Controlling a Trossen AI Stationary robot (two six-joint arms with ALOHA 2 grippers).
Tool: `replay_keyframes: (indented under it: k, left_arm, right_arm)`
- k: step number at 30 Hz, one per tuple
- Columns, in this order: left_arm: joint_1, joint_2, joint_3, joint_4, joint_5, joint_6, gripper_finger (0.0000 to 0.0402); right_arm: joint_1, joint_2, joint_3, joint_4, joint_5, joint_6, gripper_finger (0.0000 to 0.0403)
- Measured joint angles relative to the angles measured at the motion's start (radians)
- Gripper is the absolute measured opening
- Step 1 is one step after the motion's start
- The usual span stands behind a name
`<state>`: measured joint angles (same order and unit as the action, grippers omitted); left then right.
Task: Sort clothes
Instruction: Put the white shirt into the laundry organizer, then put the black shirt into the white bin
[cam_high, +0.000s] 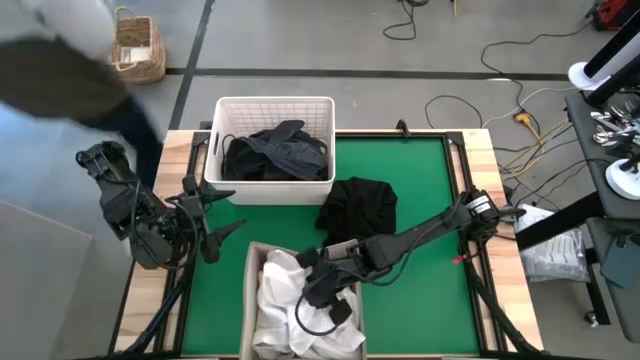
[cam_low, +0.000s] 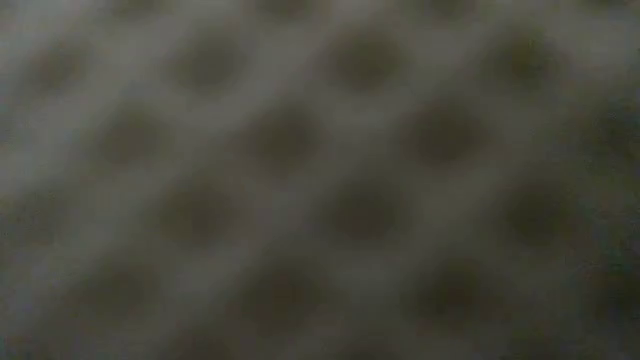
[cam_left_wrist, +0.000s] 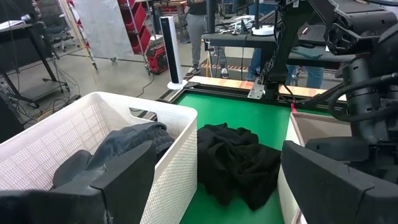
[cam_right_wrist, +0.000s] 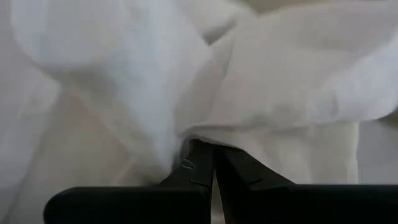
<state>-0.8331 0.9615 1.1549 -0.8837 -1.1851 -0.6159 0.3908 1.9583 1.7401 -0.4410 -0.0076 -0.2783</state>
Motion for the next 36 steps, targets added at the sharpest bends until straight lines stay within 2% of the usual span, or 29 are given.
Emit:
replay_keyframes:
  k: [8,19,28,36]
  left_arm:
    - [0.0,0.0,0.0,0.0,0.0,0.0,0.032]
    - [0.0,0.0,0.0,0.0,0.0,-0.007,0.032]
    - [0.0,0.0,0.0,0.0,0.0,-0.007,0.032]
    - [0.0,0.0,0.0,0.0,0.0,-0.007,0.032]
  right_arm:
    - [0.008,0.0,-0.003,-0.078,0.087,0.045,0.0009]
    - [0.034,0.0,0.097,-0.105,0.191,-0.042,0.0009]
    - [0.038,0.0,0.24,-0.331,0.319,-0.02,0.0018]
    - [0.031,-0.004,0.346,-0.542,0.378,-0.047,0.0021]
